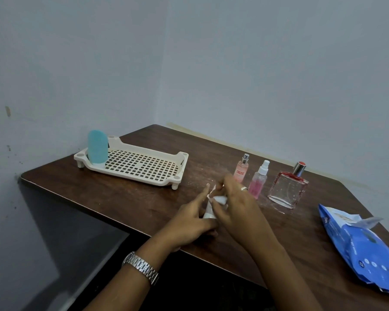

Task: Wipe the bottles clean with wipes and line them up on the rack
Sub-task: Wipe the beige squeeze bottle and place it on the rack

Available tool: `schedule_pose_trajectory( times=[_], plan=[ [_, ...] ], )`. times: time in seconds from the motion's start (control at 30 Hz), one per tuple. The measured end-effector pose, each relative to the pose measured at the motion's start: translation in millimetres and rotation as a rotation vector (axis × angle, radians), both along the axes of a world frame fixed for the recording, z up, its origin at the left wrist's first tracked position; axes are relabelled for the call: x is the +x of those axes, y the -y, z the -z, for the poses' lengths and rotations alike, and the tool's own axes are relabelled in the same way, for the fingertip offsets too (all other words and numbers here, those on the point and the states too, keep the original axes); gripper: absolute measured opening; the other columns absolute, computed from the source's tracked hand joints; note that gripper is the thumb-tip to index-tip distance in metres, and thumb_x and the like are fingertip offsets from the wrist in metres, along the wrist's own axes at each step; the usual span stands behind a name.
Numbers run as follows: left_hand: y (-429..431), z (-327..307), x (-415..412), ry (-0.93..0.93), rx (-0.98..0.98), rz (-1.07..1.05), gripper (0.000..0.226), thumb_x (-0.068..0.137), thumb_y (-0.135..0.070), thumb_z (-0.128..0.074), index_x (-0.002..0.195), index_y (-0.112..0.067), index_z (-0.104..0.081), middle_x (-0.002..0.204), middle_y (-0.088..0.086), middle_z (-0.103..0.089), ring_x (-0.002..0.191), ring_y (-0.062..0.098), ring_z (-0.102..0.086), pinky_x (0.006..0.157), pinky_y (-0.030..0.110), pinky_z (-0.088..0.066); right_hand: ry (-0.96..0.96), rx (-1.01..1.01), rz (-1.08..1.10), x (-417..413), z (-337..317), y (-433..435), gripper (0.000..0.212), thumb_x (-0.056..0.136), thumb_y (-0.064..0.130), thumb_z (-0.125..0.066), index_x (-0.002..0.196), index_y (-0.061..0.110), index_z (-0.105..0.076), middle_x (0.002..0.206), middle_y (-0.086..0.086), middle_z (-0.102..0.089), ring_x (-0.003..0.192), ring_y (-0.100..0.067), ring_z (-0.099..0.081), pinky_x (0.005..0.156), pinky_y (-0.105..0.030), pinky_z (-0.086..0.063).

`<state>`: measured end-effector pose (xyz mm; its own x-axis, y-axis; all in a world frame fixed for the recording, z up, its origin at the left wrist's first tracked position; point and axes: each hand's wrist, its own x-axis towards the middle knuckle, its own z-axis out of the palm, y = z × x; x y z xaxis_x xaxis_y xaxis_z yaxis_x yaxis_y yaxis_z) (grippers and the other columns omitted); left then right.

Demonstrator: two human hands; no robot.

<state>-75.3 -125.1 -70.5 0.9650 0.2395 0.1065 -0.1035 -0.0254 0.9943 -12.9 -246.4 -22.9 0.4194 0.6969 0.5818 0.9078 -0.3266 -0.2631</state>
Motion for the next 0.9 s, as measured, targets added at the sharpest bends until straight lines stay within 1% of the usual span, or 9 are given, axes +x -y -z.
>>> schedule_pose_trajectory(
  times=[0.1, 0.2, 0.3, 0.4, 0.5, 0.63, 0.73, 0.8, 0.9],
  plan=[
    [-1, 0, -1, -0.007, 0.004, -0.005, 0.087, 0.082, -0.001, -0.069, 0.141, -0.049, -0.026, 0.108, 0.0, -0.07, 0.085, 0.026, -0.071, 0.087, 0.044, -0.056, -0.023, 0.089, 0.054, 10, -7, -2, 0.024, 0.086, 0.018, -0.061, 0.094, 0.024, -0.038, 0.085, 0.001, -0.056, 0.075, -0.014, -0.056, 0.064, -0.033, -0.049],
    [-2, 0, -1, 0.014, -0.003, 0.005, 0.08, 0.081, -0.001, -0.07, 0.131, -0.055, -0.038, 0.111, 0.002, -0.069, 0.088, 0.028, -0.071, 0.087, 0.047, -0.056, -0.024, 0.147, 0.091, 11, -8, -6, 0.023, 0.088, 0.016, -0.06, 0.095, 0.023, -0.039, 0.086, -0.001, -0.056, 0.077, -0.016, -0.057, 0.064, -0.033, -0.05],
    [-1, -3, -3, 0.041, -0.018, 0.027, 0.067, 0.083, 0.001, -0.066, 0.11, -0.059, -0.052, 0.111, 0.004, -0.07, 0.094, 0.031, -0.07, 0.086, 0.047, -0.056, -0.024, 0.109, 0.044, 4, 1, -6, 0.022, 0.087, 0.016, -0.059, 0.094, 0.025, -0.04, 0.088, 0.0, -0.057, 0.079, -0.016, -0.056, 0.067, -0.033, -0.049],
    [0, -3, -4, 0.05, -0.032, 0.039, 0.071, 0.083, 0.003, -0.065, 0.102, -0.064, -0.053, 0.112, 0.003, -0.07, 0.092, 0.028, -0.071, 0.083, 0.041, -0.058, -0.035, 0.067, 0.009, 2, 4, -2, 0.025, 0.085, 0.016, -0.06, 0.094, 0.027, -0.038, 0.087, 0.001, -0.058, 0.077, -0.015, -0.056, 0.065, -0.033, -0.049],
    [-1, -1, -2, 0.056, -0.021, 0.028, 0.074, 0.082, 0.001, -0.068, 0.111, -0.063, -0.045, 0.111, 0.005, -0.069, 0.087, 0.025, -0.071, 0.084, 0.042, -0.057, -0.014, 0.094, 0.048, 8, -2, -4, 0.024, 0.087, 0.02, -0.06, 0.097, 0.024, -0.039, 0.087, -0.001, -0.057, 0.076, -0.018, -0.056, 0.064, -0.034, -0.049],
    [-2, 2, 0, 0.04, -0.013, -0.01, 0.079, 0.078, 0.0, -0.072, 0.125, -0.056, -0.039, 0.106, -0.006, -0.07, 0.09, 0.03, -0.071, 0.084, 0.045, -0.057, 0.029, 0.082, 0.056, 7, -7, -11, 0.021, 0.088, 0.019, -0.058, 0.097, 0.023, -0.04, 0.086, -0.001, -0.056, 0.075, -0.015, -0.054, 0.063, -0.026, -0.046],
    [-2, 0, -4, 0.022, 0.033, -0.041, 0.079, 0.079, -0.004, -0.072, 0.141, -0.039, -0.039, 0.107, 0.002, -0.071, 0.093, 0.016, -0.071, 0.08, 0.033, -0.058, 0.046, -0.01, 0.002, -4, 1, -10, 0.02, 0.087, 0.018, -0.056, 0.1, 0.021, -0.042, 0.087, 0.001, -0.053, 0.075, -0.013, -0.051, 0.064, -0.022, -0.041],
    [-1, -1, -5, 0.033, 0.085, -0.038, 0.082, 0.079, -0.009, -0.073, 0.148, -0.032, -0.034, 0.11, -0.001, -0.07, 0.096, 0.006, -0.068, 0.079, 0.024, -0.056, 0.052, -0.046, -0.025, -7, 3, -8, 0.021, 0.086, 0.017, -0.057, 0.1, 0.02, -0.042, 0.087, 0.001, -0.053, 0.075, -0.013, -0.05, 0.064, -0.02, -0.038],
    [-1, -2, -5, 0.008, 0.058, -0.038, 0.089, 0.077, -0.008, -0.073, 0.15, -0.032, -0.029, 0.107, 0.002, -0.071, 0.09, 0.014, -0.071, 0.078, 0.031, -0.058, 0.017, -0.054, -0.024, -2, -2, -8, 0.025, 0.086, 0.019, -0.057, 0.099, 0.024, -0.037, 0.086, 0.0, -0.055, 0.075, -0.014, -0.054, 0.062, -0.024, -0.043]
  ],
)
